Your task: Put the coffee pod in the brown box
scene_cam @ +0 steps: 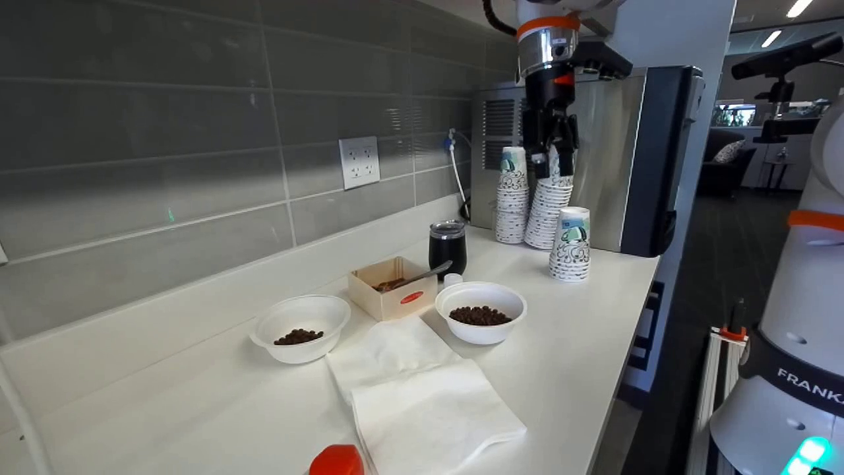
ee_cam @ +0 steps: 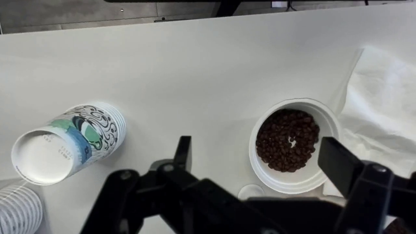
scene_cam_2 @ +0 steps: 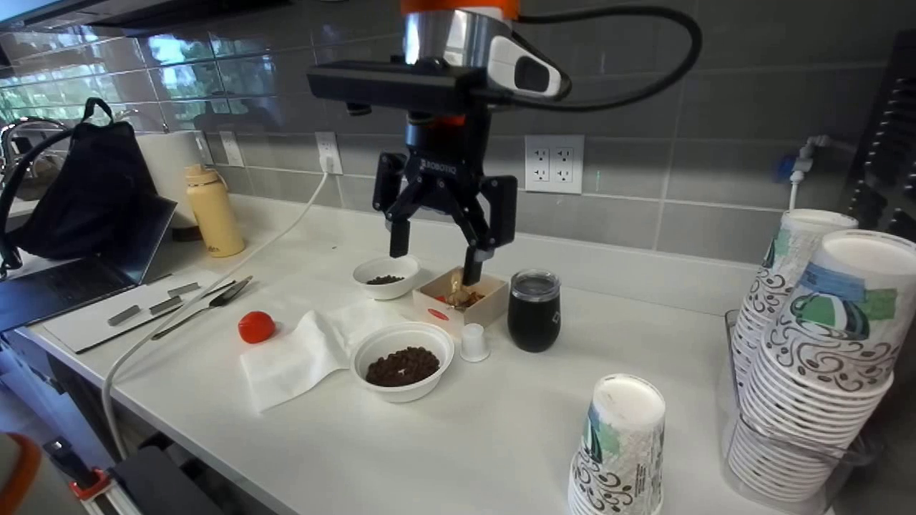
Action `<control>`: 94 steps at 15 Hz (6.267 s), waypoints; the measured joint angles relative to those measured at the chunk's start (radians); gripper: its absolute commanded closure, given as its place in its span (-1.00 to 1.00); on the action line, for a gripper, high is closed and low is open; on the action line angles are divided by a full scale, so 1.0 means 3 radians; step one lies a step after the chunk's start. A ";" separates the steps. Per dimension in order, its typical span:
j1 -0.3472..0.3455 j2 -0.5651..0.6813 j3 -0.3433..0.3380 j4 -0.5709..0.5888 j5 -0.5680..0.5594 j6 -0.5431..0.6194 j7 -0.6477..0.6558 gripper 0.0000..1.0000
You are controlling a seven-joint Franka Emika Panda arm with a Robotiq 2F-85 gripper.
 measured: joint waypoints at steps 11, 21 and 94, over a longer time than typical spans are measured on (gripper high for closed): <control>0.0130 0.1239 -0.0120 0.0077 0.0517 0.1613 -0.1013 -1.00; 0.0157 0.1935 0.0298 0.0282 0.0940 0.2313 -0.1051 -1.00; -0.0297 0.2373 0.1410 0.0642 0.2366 0.3175 -0.2394 -1.00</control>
